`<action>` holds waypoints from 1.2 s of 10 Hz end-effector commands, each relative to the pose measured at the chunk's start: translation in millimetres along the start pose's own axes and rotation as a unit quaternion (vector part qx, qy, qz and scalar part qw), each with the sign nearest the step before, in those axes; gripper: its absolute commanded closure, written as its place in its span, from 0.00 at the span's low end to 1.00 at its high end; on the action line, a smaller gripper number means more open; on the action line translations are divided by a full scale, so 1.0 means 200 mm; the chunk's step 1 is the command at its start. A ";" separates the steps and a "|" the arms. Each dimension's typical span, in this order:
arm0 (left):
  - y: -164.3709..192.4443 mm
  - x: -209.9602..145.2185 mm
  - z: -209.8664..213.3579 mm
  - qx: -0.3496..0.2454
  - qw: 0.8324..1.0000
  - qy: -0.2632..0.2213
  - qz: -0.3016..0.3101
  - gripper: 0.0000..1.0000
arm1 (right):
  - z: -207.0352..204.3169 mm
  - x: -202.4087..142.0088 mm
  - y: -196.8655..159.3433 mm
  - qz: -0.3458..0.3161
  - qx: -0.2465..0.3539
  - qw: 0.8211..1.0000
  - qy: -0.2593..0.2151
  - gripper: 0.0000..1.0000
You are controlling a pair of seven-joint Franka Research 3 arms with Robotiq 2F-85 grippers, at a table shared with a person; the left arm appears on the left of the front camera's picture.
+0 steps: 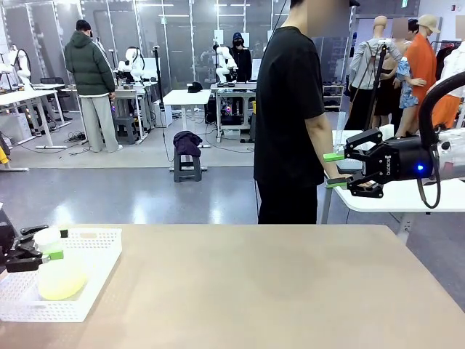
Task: Prepare the solutions needed for the experiment.
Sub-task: When the human places the Big flask in the center of the table, pick up the Big flask and place it in the left Organizing basket.
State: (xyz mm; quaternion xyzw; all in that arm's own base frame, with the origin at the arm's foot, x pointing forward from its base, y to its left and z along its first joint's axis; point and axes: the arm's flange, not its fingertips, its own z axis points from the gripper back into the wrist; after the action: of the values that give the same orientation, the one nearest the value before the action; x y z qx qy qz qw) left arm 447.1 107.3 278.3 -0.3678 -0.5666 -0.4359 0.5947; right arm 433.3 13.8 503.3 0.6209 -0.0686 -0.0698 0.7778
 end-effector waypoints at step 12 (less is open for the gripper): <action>0.00 -0.02 0.00 0.000 1.000 0.001 0.003 0.00 | 0.00 0.00 0.01 0.002 0.003 1.000 0.000 0.43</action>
State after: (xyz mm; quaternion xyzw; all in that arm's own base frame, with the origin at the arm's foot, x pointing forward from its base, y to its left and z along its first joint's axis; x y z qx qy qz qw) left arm 446.2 109.0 273.8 -0.3704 -0.5635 -0.4319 0.5989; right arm 433.3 13.7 503.4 0.6208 -0.0687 -0.0699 0.7778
